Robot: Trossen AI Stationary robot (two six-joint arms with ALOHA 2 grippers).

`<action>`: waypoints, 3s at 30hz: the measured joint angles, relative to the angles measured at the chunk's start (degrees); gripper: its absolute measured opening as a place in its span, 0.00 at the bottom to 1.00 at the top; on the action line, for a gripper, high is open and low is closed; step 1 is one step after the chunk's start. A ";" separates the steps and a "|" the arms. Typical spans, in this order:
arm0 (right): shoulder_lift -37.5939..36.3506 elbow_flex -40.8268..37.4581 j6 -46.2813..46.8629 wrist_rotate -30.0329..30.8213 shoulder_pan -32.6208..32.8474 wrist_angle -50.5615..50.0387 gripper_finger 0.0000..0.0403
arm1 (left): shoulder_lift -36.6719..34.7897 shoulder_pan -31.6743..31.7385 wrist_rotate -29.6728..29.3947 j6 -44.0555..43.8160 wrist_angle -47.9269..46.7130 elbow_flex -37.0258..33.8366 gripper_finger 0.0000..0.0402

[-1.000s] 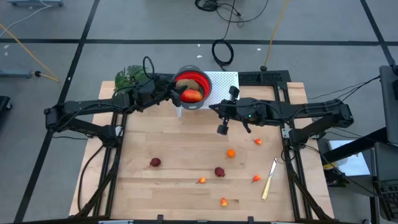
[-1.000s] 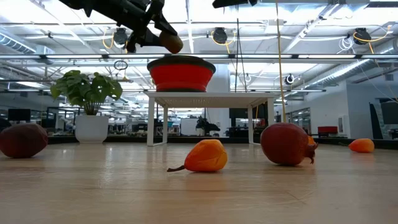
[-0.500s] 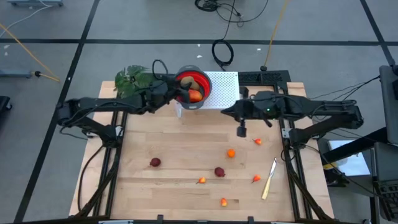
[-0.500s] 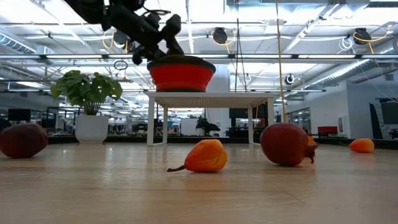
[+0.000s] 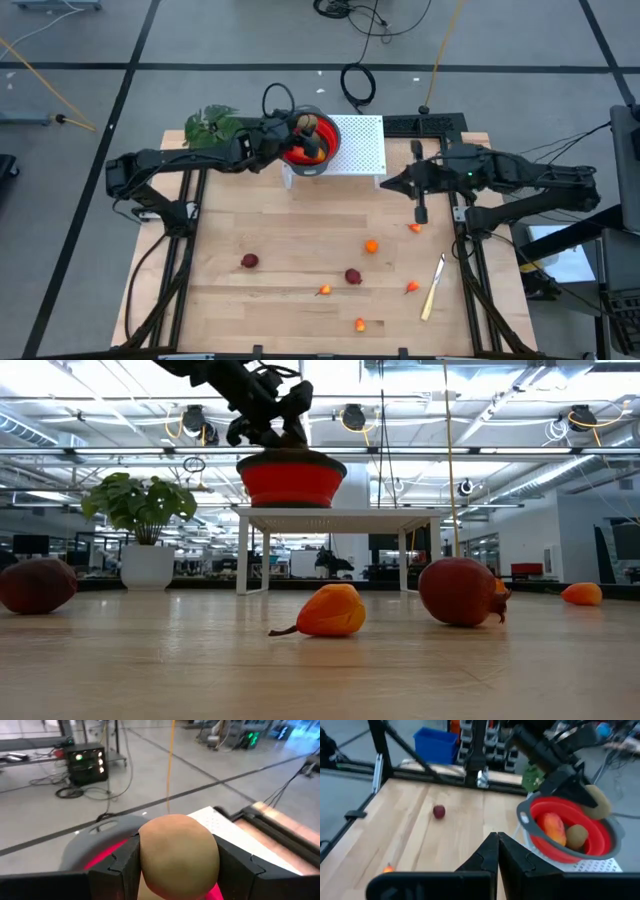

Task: Pick & Place Fruit
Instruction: Put the kiwi into the red strainer bowl, then put the left pomegranate into the red strainer bowl

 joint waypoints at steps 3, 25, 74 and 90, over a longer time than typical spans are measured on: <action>-4.16 -5.02 0.08 0.11 -0.28 4.25 0.00 | 0.00 -0.04 -0.83 0.66 -0.71 0.25 0.49; -27.40 -25.44 6.25 -0.09 -1.77 12.18 0.00 | 0.52 -0.22 -2.38 -1.20 -7.68 0.16 0.49; -34.08 -30.19 6.61 0.10 -1.77 12.19 0.00 | 0.50 0.07 0.20 -5.38 -15.12 0.14 0.64; -34.08 -30.19 6.66 0.10 -1.77 12.19 0.00 | -0.02 -0.06 0.11 1.49 -14.85 5.94 0.72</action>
